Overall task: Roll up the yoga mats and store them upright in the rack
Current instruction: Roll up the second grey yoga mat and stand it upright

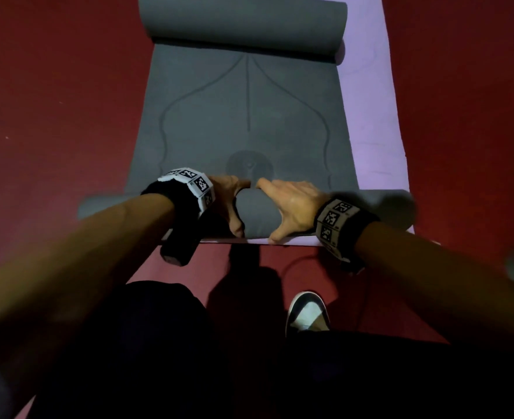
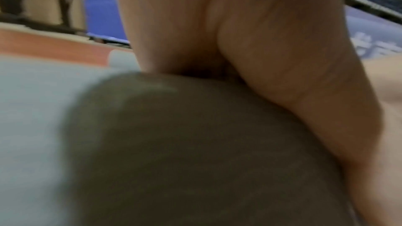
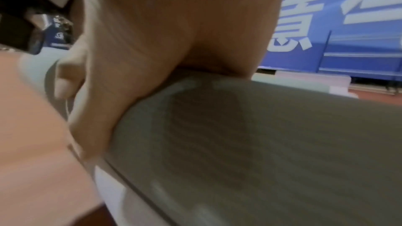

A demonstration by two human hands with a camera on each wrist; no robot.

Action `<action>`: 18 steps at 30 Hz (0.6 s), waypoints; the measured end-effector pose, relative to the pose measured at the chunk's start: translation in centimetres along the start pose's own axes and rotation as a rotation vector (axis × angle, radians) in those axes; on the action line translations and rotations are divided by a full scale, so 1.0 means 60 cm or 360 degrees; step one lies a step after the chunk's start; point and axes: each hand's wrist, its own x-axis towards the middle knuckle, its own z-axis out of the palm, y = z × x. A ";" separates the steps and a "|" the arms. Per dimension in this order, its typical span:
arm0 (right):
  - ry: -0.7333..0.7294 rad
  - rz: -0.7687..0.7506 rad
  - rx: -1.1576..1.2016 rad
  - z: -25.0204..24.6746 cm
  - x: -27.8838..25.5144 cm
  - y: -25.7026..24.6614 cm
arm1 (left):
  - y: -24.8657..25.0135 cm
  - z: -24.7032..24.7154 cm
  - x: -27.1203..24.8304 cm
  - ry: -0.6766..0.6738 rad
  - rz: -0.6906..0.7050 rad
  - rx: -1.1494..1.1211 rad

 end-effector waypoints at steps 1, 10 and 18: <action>0.0009 0.0004 0.0001 0.003 0.002 0.001 | -0.002 0.004 0.002 -0.0005 -0.0006 -0.0002; -0.0181 0.0108 0.0293 -0.039 0.019 0.015 | 0.005 0.012 0.007 0.0301 0.0014 0.0557; 0.0088 0.0022 -0.0035 0.013 0.014 -0.010 | -0.012 0.000 0.011 -0.0007 -0.0057 0.0148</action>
